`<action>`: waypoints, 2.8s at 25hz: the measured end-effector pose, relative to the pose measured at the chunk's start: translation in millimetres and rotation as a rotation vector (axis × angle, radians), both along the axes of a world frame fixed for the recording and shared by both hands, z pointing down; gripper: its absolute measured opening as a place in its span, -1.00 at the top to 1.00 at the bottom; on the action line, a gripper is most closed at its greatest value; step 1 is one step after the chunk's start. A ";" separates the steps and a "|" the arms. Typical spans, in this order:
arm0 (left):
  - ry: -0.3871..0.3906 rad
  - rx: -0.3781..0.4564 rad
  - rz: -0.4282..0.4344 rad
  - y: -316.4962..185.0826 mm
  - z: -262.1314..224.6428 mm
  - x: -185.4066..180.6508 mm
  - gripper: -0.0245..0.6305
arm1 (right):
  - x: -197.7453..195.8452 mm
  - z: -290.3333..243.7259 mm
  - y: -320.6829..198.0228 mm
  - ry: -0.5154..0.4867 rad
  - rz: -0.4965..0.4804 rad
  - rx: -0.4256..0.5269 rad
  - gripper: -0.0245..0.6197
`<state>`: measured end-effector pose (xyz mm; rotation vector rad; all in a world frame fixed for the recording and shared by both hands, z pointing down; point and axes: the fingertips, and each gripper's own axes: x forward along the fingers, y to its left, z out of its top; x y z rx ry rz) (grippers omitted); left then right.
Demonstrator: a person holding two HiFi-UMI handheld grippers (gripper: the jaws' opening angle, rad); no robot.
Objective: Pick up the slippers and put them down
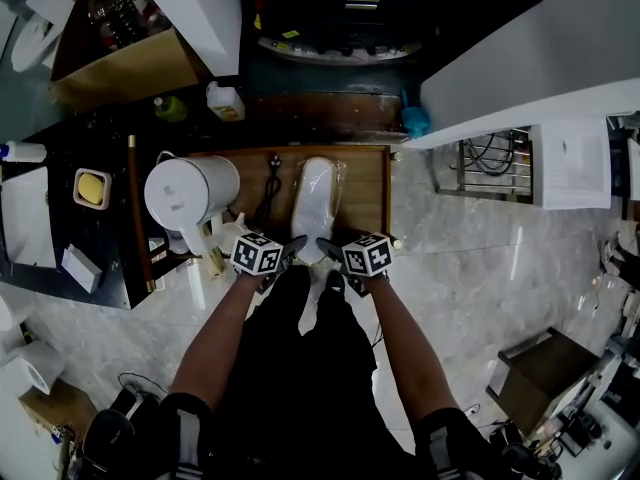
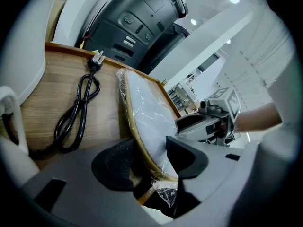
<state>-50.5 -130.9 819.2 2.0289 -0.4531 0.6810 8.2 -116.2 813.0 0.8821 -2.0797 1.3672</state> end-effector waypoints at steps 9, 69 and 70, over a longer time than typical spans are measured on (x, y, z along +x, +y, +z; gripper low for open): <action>0.036 0.016 -0.002 6.1 -11.6 -2.5 0.26 | -2.4 -12.4 9.1 -0.008 0.037 0.023 0.25; 0.252 0.461 -0.296 36.7 -279.7 34.7 0.26 | 44.3 -271.6 28.9 -0.263 -0.025 0.516 0.25; 0.247 0.464 -0.299 37.1 -279.4 34.5 0.26 | 43.9 -271.4 29.0 -0.263 -0.028 0.517 0.25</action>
